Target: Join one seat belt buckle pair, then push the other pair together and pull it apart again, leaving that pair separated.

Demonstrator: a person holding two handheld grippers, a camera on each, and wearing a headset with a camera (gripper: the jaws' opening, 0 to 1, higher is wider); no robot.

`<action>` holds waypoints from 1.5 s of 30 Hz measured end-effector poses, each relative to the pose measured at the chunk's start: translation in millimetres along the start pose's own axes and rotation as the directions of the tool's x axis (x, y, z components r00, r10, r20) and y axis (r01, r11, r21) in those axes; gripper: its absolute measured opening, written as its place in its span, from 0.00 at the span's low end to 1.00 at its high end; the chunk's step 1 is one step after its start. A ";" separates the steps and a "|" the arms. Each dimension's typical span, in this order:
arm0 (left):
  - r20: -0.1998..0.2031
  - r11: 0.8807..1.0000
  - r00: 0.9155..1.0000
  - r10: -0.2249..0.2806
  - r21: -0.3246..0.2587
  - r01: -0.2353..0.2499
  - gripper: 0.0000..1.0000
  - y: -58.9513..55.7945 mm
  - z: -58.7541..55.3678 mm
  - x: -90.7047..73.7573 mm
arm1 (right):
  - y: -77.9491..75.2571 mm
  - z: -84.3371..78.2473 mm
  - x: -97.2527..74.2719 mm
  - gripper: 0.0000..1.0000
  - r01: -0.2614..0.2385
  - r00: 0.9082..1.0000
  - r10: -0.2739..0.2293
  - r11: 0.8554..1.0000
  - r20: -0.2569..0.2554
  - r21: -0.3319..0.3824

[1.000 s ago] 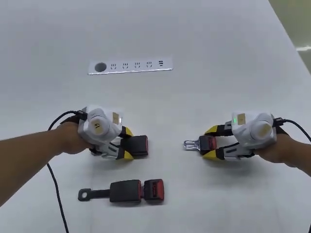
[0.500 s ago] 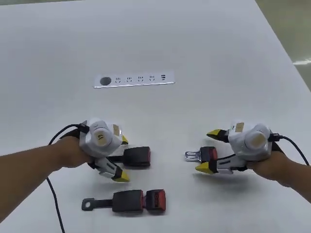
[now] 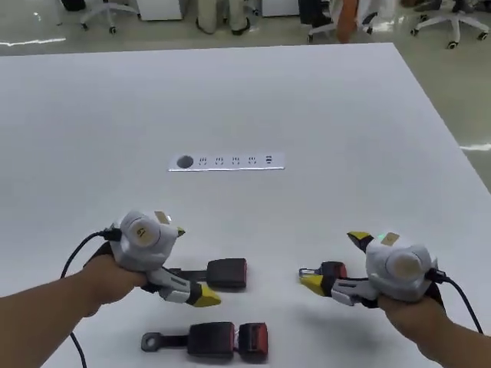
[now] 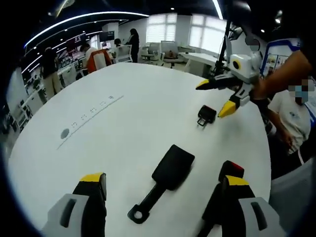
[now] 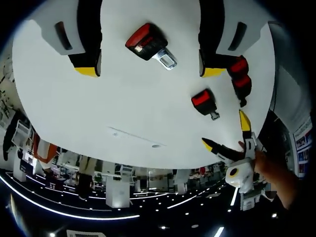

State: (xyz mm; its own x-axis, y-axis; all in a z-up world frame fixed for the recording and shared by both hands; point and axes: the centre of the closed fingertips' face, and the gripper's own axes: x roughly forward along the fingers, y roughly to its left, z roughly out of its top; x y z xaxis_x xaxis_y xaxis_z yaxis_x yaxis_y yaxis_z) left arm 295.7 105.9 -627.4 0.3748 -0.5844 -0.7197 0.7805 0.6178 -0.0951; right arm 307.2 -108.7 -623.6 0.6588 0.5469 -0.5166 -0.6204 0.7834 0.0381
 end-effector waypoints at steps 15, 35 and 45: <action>0.116 0.980 0.989 0.093 -0.184 -0.071 1.00 -18.4 -23.2 -58.3 | 30.5 10.2 -36.5 0.88 0.125 0.989 -0.132 0.987 0.073 0.100; 0.225 0.951 0.954 0.197 -0.280 -0.131 1.00 -45.6 -71.9 -126.1 | 80.0 0.5 -95.7 0.94 0.150 0.980 -0.156 0.987 0.124 0.055; 0.266 0.947 0.943 0.199 -0.299 -0.115 1.00 -58.9 -85.9 -141.6 | 108.5 -17.6 -113.7 0.97 0.144 0.983 -0.148 0.989 0.112 0.037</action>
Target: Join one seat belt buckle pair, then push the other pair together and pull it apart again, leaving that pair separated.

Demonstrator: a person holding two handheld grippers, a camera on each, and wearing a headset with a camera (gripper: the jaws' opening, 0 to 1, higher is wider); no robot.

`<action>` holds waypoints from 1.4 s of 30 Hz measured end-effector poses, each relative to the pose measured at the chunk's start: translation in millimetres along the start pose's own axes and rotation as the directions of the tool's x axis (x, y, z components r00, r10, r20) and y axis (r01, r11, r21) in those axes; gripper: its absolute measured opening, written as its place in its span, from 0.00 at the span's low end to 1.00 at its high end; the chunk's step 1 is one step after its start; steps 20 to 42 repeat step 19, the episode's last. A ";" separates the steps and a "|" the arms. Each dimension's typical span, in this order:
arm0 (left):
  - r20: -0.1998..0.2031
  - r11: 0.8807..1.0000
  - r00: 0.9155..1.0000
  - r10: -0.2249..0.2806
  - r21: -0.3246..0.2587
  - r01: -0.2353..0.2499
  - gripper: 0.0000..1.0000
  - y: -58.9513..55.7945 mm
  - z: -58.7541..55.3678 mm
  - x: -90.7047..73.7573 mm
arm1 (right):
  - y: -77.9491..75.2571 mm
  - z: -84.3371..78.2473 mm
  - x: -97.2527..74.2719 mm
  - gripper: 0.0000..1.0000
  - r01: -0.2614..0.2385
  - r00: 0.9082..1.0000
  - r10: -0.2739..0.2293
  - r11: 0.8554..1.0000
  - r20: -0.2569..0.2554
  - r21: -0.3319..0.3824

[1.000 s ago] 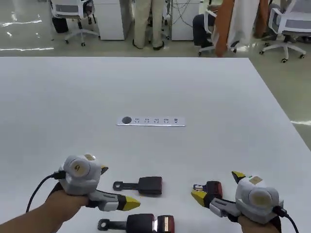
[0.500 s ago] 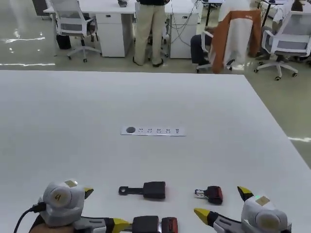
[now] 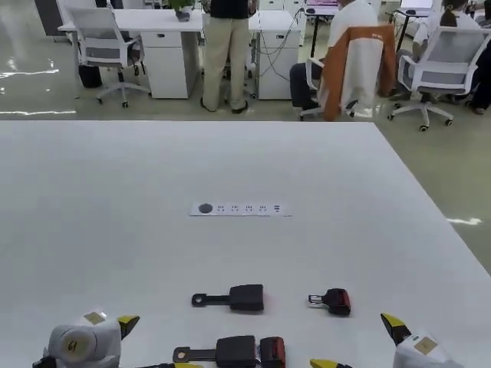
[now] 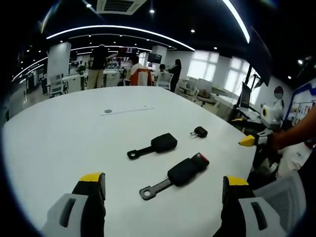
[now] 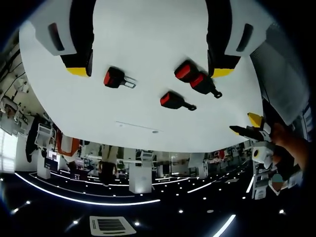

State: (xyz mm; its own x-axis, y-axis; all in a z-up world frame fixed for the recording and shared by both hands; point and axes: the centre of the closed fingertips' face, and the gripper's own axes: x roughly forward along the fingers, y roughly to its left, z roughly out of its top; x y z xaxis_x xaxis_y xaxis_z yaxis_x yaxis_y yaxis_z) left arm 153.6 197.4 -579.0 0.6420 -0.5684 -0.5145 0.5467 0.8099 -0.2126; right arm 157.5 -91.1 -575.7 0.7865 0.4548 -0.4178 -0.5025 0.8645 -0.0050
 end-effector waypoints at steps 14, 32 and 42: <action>0.044 1.000 0.999 0.007 0.016 -0.007 1.00 -2.3 -1.4 -24.2 | 4.2 -5.1 -15.5 0.99 0.029 0.999 -0.030 0.999 0.015 0.012; 0.057 1.000 0.998 0.004 0.019 -0.006 1.00 0.4 0.2 -25.8 | 5.1 -9.9 -18.6 0.99 0.038 0.999 -0.038 0.999 0.008 0.020; 0.057 1.000 0.998 0.004 0.019 -0.006 1.00 0.4 0.2 -25.8 | 5.1 -9.9 -18.6 0.99 0.038 0.999 -0.038 0.999 0.008 0.020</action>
